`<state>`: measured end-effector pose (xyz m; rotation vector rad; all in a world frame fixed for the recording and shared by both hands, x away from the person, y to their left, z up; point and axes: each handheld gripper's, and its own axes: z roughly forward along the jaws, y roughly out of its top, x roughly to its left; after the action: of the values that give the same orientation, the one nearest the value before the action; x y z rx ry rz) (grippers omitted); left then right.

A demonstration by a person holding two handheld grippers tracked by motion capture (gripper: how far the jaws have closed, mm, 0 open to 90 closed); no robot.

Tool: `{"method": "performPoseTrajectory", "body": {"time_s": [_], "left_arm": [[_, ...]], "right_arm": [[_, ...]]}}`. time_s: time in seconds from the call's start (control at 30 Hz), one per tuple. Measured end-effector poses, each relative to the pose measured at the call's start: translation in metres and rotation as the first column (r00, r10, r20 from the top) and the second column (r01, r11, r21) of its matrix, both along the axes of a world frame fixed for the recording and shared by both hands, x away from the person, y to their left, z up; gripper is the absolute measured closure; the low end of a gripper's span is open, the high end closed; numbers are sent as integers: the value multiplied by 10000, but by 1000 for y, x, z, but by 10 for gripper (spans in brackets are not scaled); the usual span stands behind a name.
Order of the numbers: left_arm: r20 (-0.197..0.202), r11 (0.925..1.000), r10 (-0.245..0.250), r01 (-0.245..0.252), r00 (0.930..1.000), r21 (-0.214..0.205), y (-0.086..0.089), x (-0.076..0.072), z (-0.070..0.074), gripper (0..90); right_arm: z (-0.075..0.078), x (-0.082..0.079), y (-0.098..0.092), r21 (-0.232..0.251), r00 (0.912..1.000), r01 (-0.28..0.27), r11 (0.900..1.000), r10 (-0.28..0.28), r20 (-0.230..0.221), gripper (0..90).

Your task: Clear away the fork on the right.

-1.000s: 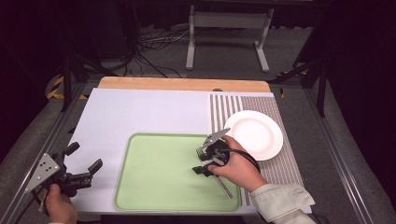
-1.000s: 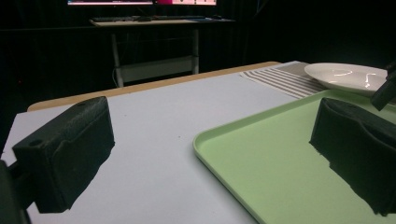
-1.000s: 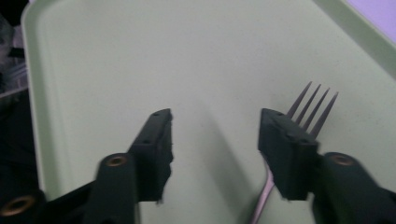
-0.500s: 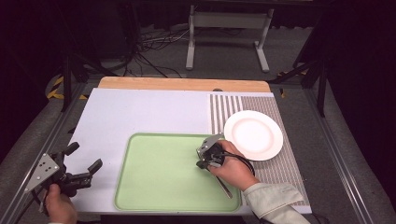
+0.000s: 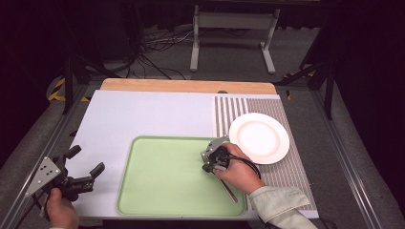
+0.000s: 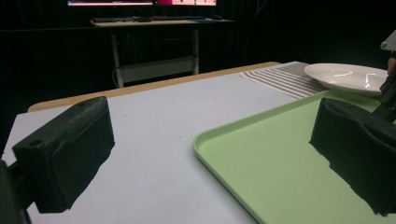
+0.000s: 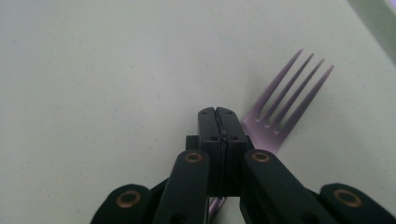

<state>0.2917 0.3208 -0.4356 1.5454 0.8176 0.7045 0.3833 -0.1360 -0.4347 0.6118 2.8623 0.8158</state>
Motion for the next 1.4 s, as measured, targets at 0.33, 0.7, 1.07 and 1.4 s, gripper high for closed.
{"method": "performPoseTrajectory", "body": {"time_s": [0.33, 0.7, 1.07, 1.4], "left_arm": [[-20, 10000, -9, 9, 10000, 4, 0, 0, 0, 3], [-29, 10000, -14, 14, 10000, 10, 0, 0, 0, 3], [-10, 10000, -2, 2, 10000, 15, -1, 0, 0, 3], [-36, 10000, -42, 42, 10000, 42, -2, 2, 0, 3]], "right_arm": [[1, 5, -10, -51, 9993, 375, 9993, -375, 40, 900], [1, 10, -25, 81, 9954, 956, 9954, -956, 60, 900], [1, 12, -40, 57, 9881, 1536, 9881, -1536, 90, 900], [1, 12, -50, 117, 9781, 2075, 9782, -2077, 140, 900]]}}
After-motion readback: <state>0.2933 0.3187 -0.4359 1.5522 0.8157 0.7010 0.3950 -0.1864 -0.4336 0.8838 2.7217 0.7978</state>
